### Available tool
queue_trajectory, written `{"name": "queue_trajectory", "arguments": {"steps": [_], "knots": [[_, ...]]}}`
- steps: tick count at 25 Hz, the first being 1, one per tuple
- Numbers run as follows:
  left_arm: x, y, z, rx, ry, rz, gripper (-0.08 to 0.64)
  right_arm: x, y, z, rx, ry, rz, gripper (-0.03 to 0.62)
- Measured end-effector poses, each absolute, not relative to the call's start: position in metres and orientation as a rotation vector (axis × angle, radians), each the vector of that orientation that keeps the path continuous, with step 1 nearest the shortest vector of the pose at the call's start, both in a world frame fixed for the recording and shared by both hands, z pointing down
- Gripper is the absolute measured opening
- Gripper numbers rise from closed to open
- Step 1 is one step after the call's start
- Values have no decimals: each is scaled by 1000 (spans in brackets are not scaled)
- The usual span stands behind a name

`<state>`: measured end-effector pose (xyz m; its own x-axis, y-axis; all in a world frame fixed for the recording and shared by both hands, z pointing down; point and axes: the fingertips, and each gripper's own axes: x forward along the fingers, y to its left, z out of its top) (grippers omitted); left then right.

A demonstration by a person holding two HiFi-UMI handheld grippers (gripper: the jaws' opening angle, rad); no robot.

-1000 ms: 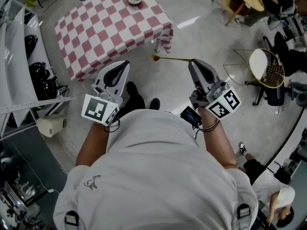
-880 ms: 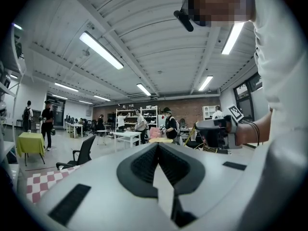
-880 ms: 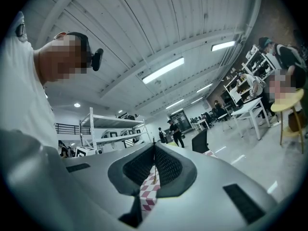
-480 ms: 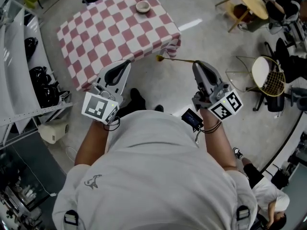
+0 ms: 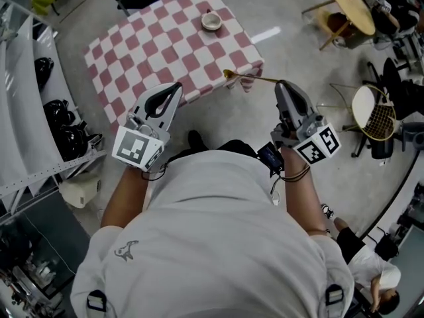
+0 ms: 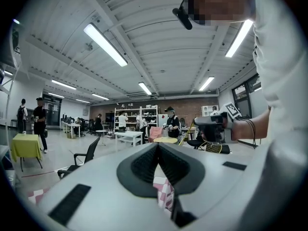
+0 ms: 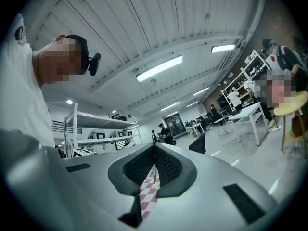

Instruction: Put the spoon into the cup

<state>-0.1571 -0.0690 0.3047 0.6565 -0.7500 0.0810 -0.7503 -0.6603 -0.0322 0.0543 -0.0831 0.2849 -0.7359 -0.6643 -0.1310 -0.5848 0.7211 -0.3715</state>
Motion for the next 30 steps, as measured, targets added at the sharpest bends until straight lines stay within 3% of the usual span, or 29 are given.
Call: {"name": "queue_trajectory", "arguments": {"steps": [13,30], "knots": [[-157,-120,315,2797,-1341,181,14,43,-153,294,-893,2693,-499,34],[-97,-236,314,2698,-1586,191,14,100,-290,283,-647,2803,-476,34]]}}
